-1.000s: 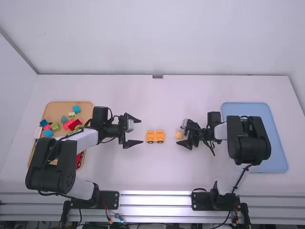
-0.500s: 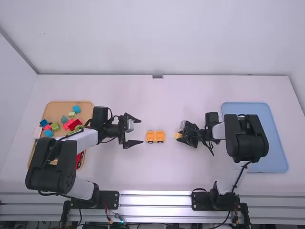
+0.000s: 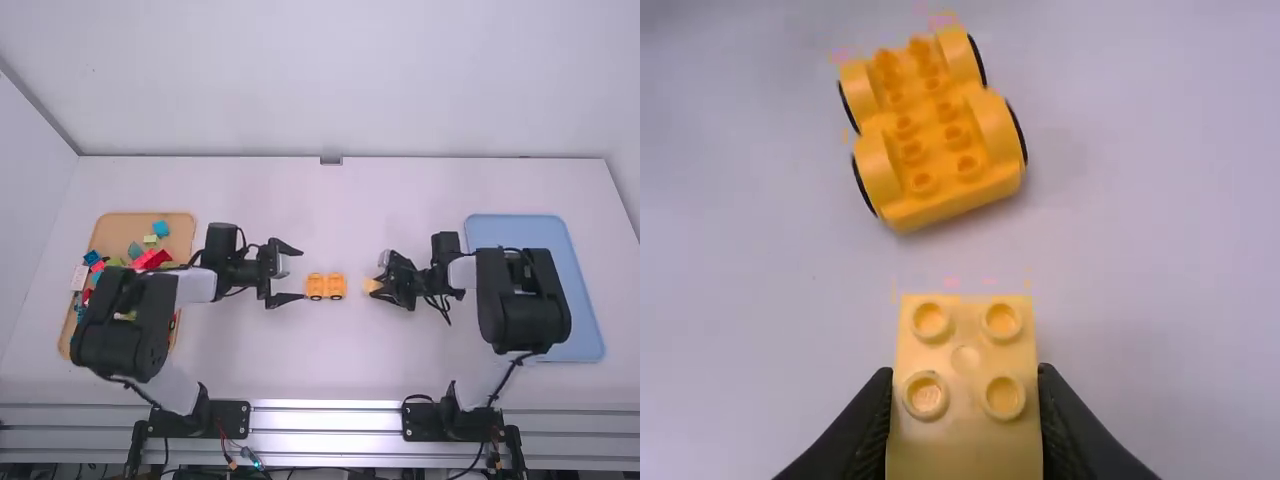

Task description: Assemble lego blocks to make yellow taxi

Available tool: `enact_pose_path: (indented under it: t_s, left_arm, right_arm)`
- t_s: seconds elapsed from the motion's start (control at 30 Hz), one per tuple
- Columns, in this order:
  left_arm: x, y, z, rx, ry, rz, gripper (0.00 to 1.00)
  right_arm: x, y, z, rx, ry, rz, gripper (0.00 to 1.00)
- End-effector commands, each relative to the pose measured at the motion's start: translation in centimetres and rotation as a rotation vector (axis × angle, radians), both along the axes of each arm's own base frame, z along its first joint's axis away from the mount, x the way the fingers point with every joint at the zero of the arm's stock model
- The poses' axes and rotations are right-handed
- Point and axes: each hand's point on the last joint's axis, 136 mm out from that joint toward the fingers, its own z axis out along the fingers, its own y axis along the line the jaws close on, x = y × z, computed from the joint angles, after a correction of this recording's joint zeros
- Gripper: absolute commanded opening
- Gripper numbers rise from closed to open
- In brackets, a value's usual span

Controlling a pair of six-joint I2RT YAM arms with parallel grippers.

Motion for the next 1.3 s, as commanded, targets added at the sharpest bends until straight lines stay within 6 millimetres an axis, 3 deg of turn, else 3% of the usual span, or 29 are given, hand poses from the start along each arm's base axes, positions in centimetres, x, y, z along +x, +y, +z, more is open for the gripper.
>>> enact_pose_path:
  t_s: [0.0, 0.2, 0.33, 0.57, 0.77, 0.87, 0.97, 1.13, 1.27]
  left_arm:
    - [-0.6, -0.8, -2.1, -0.011, 0.052, -0.035, 0.99]
    - [0.5, -2.4, -5.3, -0.006, 0.114, -0.064, 0.99]
    - [1.5, -3.0, -6.9, 0.019, 0.142, -0.058, 0.99]
    - [1.7, -3.9, -8.2, 0.034, 0.160, -0.077, 0.99]
    - [1.5, -4.2, -9.2, 0.063, 0.182, -0.065, 1.00]
    - [1.4, -4.4, -9.4, 0.071, 0.175, -0.065, 0.90]
    - [1.5, -4.2, -9.7, 0.089, 0.166, -0.045, 0.70]
    - [1.5, -4.0, -10.1, 0.104, 0.169, -0.034, 0.66]
    - [1.5, -4.0, -10.1, 0.105, 0.171, -0.035, 0.54]
  right_arm:
    - [1.4, 1.5, 3.4, 0.032, -0.131, 0.065, 0.26]
    - [1.5, 4.6, 5.2, 0.041, -0.159, 0.145, 0.27]
    - [0.5, 6.6, 5.1, 0.023, -0.176, 0.211, 0.26]
    - [-0.9, 8.3, 4.2, -0.024, -0.174, 0.266, 0.24]
    - [0.0, 8.8, 3.4, -0.053, -0.142, 0.202, 0.25]
    - [0.1, 9.0, 2.7, -0.046, -0.131, 0.206, 0.25]
    - [0.0, 8.9, 1.9, -0.050, -0.108, 0.205, 0.25]
    - [0.0, 8.7, 1.9, -0.013, -0.099, 0.214, 0.25]
    - [0.1, 8.4, 1.8, -0.018, -0.104, 0.211, 0.25]
